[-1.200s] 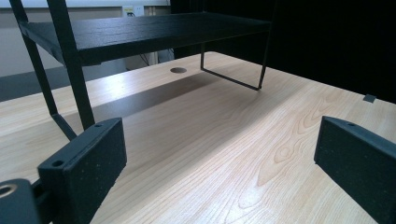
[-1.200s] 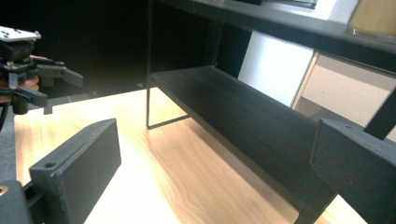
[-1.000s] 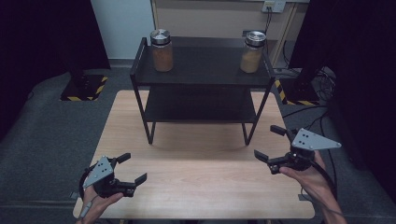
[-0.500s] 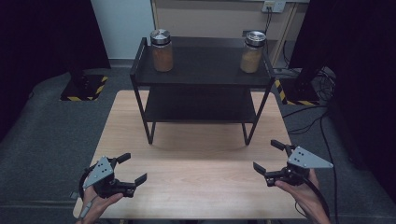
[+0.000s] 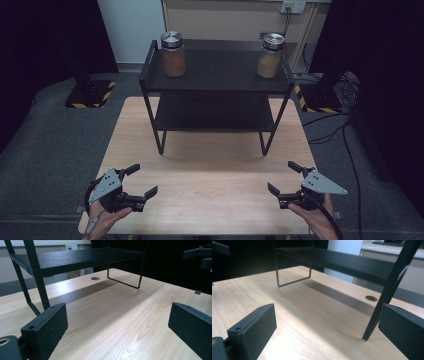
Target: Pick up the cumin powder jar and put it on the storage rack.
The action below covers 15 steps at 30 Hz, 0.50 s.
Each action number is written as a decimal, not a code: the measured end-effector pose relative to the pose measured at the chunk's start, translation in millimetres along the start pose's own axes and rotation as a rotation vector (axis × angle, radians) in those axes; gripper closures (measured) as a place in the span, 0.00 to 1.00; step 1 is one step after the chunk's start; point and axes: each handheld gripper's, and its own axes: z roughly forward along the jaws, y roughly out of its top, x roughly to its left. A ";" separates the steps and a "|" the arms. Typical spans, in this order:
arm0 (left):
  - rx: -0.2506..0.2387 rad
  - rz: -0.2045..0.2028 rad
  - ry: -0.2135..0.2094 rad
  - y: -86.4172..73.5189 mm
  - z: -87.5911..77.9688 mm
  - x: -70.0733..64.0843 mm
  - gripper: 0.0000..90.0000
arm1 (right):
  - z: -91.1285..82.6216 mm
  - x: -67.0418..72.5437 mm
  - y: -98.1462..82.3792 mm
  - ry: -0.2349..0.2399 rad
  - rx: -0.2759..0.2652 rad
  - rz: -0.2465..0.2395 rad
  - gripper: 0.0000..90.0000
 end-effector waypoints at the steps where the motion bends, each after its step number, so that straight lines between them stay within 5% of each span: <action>1: -0.001 0.001 0.001 0.1 -0.2 -0.4 0.02 | -0.1 0.5 -1.4 0.002 0.002 0.006 0.02; 15: -0.060 0.014 0.050 -3.4 -7.5 -6.4 0.02 | -8.1 14.3 -20.1 -0.052 0.016 0.053 0.02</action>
